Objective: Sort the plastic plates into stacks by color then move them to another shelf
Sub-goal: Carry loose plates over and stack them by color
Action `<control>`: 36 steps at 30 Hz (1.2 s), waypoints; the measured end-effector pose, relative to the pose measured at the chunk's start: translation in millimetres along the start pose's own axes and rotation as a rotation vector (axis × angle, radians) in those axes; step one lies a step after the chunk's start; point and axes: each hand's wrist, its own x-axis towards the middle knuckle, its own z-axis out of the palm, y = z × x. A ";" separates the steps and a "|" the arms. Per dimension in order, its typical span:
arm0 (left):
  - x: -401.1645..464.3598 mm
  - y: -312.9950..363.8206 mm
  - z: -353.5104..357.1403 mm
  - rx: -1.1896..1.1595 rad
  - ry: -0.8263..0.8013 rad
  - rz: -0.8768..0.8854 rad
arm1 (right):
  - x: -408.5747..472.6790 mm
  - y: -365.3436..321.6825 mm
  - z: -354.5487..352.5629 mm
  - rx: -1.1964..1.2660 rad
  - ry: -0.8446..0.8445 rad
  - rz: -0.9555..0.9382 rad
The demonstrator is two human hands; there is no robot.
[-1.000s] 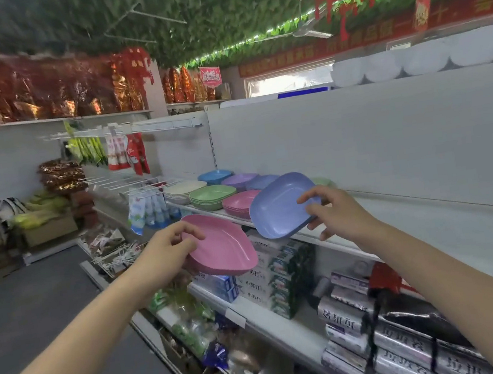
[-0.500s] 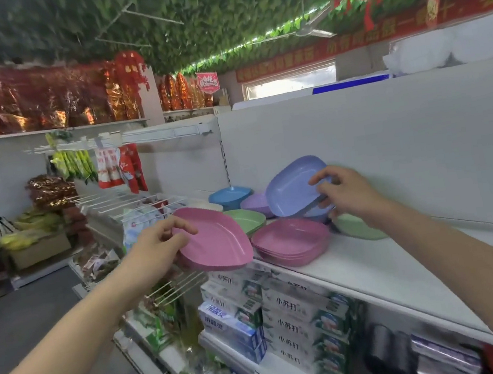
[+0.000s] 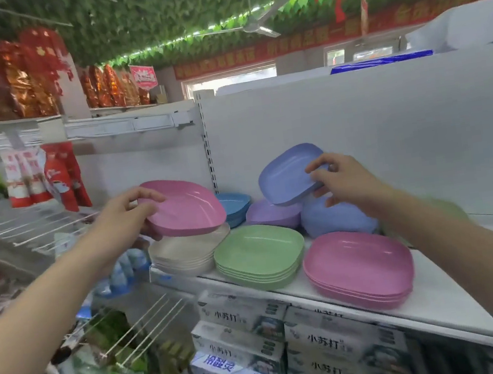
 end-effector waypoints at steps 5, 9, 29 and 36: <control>64.9 -26.4 -5.5 -0.044 -0.186 0.062 | 1.4 -11.1 34.7 -0.032 0.117 0.063; 103.3 -33.4 -0.8 -0.077 -0.319 0.114 | -6.1 -19.6 46.9 -0.075 0.225 0.108; 119.2 2.8 79.1 -0.232 -0.563 0.205 | -80.0 -15.0 -28.2 -0.177 0.494 0.231; 67.5 32.0 132.4 -0.223 -0.777 0.221 | -90.0 -4.0 -59.1 -0.168 0.548 0.232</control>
